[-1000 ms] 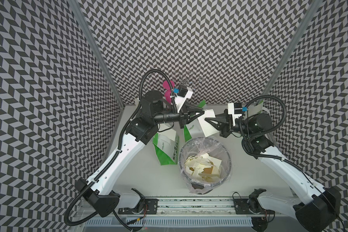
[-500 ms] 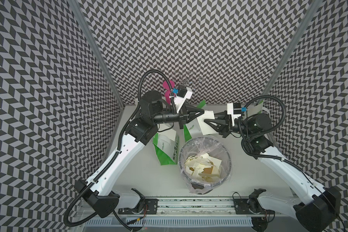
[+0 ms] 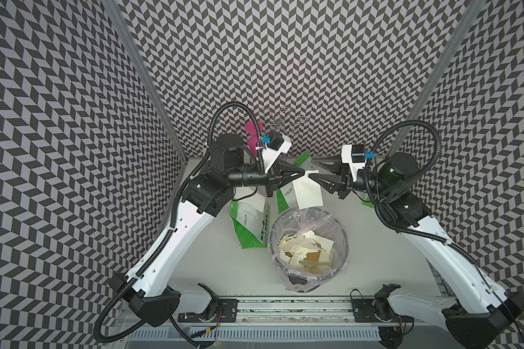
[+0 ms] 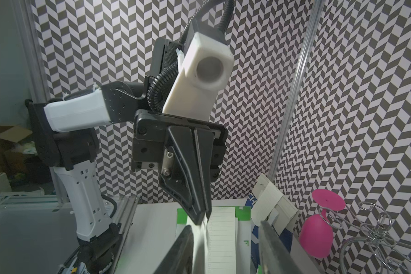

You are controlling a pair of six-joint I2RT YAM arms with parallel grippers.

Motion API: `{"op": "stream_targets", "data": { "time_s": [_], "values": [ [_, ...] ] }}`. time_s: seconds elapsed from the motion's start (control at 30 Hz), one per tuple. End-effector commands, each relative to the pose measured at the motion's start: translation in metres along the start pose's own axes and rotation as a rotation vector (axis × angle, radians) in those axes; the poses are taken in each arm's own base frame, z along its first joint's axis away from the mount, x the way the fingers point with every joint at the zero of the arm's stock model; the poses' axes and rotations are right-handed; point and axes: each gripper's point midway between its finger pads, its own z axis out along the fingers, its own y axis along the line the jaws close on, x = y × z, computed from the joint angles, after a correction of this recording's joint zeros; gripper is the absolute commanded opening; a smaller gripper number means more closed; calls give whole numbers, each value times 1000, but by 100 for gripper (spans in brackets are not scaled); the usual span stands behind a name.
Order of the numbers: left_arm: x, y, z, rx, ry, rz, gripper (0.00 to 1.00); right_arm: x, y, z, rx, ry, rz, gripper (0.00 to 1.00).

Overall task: Shred takeout receipts and throw away
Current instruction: Shred the takeout receipt.

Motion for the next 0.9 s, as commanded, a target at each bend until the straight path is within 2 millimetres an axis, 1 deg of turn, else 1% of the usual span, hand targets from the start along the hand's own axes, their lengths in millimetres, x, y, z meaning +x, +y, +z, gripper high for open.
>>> {"op": "stream_targets", "data": {
  "time_s": [0.0, 0.13, 0.33, 0.37, 0.43, 0.5, 0.63, 0.77, 0.87],
  "values": [
    [3, -2, 2, 7, 34, 15, 0, 13, 1, 4, -32, 47, 12, 38],
    [3, -1, 3, 5, 40, 17, 0, 15, 2, 7, -53, 56, 29, 30],
    [5, 2, 5, 0, 55, 8, 0, 12, 5, 8, -79, 41, 42, 11],
    [5, 4, 5, -4, 57, 6, 0, 12, 7, 8, -86, 39, 44, 9],
    [7, 5, 6, -9, 65, 2, 0, 11, 9, 7, -93, 35, 37, 7],
    [8, 8, 5, -25, 70, 1, 0, 11, 10, 6, -91, 38, 30, 1],
    [9, 18, 6, -82, 81, -11, 0, 8, 14, 2, -75, 34, -10, 0],
    [18, 31, 10, -122, 121, -55, 0, -1, 21, -3, -28, -4, -101, 0],
    [22, 35, 12, -135, 130, -78, 0, -8, 24, -9, 9, -42, -167, 0]
  ]
}}
